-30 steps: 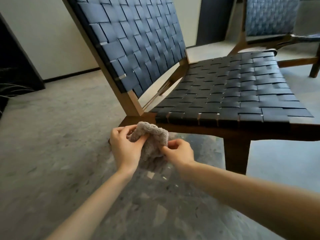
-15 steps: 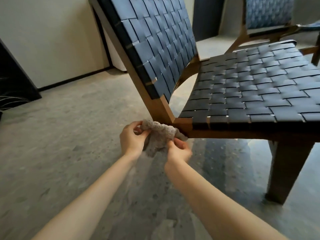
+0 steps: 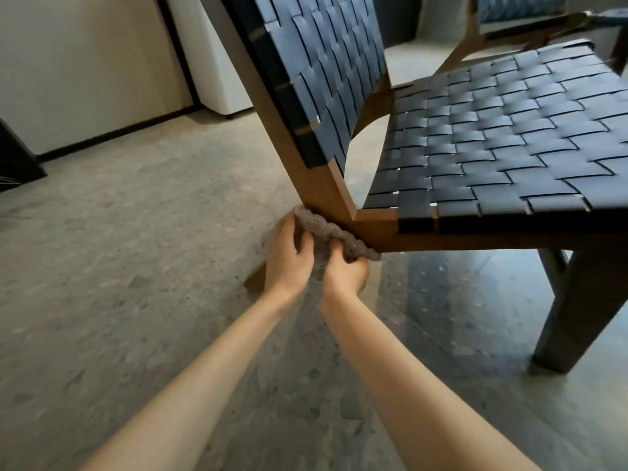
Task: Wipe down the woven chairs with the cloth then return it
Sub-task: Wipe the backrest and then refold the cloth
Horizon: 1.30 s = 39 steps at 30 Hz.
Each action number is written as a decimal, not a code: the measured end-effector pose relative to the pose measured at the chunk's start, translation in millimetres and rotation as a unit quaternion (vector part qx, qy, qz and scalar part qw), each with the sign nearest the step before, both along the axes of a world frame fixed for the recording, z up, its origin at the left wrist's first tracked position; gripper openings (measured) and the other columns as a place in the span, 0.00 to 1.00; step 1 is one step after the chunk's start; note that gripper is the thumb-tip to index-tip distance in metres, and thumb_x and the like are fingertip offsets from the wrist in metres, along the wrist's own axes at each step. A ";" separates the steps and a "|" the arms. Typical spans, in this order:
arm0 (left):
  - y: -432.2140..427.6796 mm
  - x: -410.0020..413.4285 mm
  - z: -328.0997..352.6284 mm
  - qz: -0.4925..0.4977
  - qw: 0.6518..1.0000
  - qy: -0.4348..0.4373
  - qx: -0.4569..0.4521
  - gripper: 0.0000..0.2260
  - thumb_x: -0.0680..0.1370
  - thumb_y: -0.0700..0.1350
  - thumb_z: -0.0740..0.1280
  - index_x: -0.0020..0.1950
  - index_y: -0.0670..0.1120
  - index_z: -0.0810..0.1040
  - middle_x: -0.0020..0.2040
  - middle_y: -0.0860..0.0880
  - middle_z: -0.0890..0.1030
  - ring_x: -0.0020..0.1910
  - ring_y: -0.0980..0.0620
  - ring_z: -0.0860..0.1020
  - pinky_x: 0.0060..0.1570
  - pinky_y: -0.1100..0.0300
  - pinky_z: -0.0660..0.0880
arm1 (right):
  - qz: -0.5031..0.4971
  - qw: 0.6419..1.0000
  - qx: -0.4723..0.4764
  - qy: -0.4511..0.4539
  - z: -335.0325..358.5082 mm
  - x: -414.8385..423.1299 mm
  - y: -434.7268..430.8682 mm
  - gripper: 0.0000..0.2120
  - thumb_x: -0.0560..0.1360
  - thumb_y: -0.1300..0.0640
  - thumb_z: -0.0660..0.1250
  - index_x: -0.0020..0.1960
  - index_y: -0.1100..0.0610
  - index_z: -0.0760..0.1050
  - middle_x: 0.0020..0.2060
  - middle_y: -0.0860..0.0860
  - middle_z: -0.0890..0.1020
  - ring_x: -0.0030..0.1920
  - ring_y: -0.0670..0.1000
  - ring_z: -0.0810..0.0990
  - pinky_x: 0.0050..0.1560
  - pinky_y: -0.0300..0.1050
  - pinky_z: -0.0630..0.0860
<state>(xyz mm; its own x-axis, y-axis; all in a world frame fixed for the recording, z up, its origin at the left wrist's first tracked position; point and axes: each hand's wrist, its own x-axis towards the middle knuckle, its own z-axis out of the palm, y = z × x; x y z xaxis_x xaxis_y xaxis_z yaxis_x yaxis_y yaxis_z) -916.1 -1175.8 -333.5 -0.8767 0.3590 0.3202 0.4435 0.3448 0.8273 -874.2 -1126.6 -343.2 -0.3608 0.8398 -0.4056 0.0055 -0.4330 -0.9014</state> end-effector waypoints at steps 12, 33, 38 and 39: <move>-26.1 -59.5 -58.7 -0.061 0.980 -0.009 -0.189 0.21 0.82 0.39 0.56 0.75 0.42 0.59 0.72 0.41 0.65 0.70 0.45 0.64 0.62 0.68 0.56 | 0.181 0.961 0.187 -0.095 -75.2 -36.3 -9.9 0.17 0.81 0.56 0.59 0.67 0.62 0.69 0.63 0.58 0.76 0.63 0.56 0.74 0.54 0.35 0.64; -53.8 -98.2 -136.4 0.061 0.959 -0.186 -0.203 0.14 0.79 0.34 0.58 0.64 0.33 0.70 0.62 0.33 0.72 0.62 0.37 0.72 0.63 0.53 0.69 | 0.347 0.909 0.206 -0.104 -141.0 -71.2 -14.7 0.11 0.82 0.60 0.55 0.54 0.59 0.76 0.46 0.50 0.77 0.44 0.46 0.73 0.39 0.30 0.65; -38.2 -62.4 -105.6 0.074 0.986 -0.049 -0.141 0.16 0.79 0.40 0.65 0.66 0.38 0.74 0.59 0.39 0.75 0.58 0.45 0.73 0.55 0.60 0.68 | 0.217 0.930 0.288 -0.073 -116.8 -33.5 -20.2 0.10 0.82 0.58 0.57 0.46 0.57 0.75 0.32 0.40 0.72 0.32 0.36 0.73 0.32 0.31 0.66; -32.9 -55.4 -97.3 0.088 0.988 -0.033 -0.126 0.17 0.78 0.42 0.66 0.67 0.41 0.73 0.59 0.42 0.74 0.57 0.48 0.73 0.54 0.64 0.67 | 0.182 0.935 0.296 -0.067 -111.2 -27.5 -18.4 0.09 0.81 0.58 0.58 0.46 0.57 0.76 0.32 0.39 0.72 0.32 0.33 0.73 0.32 0.32 0.66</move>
